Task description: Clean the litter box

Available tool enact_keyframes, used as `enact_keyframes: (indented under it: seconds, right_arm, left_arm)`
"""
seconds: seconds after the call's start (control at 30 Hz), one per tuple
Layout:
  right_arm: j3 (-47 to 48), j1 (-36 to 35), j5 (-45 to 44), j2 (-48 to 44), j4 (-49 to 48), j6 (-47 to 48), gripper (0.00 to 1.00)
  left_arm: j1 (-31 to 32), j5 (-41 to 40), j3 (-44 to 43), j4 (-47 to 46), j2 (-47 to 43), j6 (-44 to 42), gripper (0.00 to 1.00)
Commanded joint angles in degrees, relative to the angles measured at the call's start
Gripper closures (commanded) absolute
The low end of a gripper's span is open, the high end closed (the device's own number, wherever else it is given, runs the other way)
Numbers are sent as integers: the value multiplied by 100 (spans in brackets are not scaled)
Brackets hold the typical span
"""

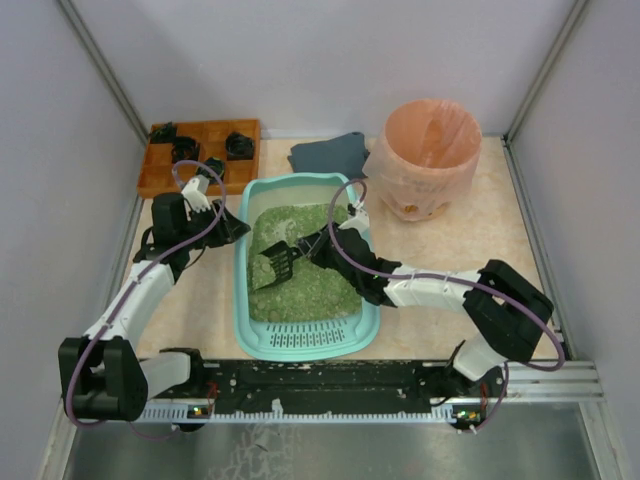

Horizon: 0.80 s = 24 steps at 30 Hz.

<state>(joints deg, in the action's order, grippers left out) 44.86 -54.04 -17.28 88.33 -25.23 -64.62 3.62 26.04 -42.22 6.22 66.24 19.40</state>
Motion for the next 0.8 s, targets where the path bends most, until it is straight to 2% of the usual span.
enact_keyframes:
  seconds: [0.0, 0.33, 0.63, 0.77]
  right_arm:
    - [-110, 95, -272, -475, -262, -81, 100]
    - [-1307, 615, -78, -1652, -967, -361, 100]
    - [-1940, 1325, -161, -3105, -617, -358, 100]
    - [-1807, 1344, 590, -2979, -794, -486, 100]
  left_arm:
    - [19, -123, -109, -6, -195, -103, 48]
    - [16, -76, -93, -97, -226, -85, 45]
    - [14, -216, -56, -159, -313, -95, 43]
    - [15, -249, -66, -154, -330, -94, 44]
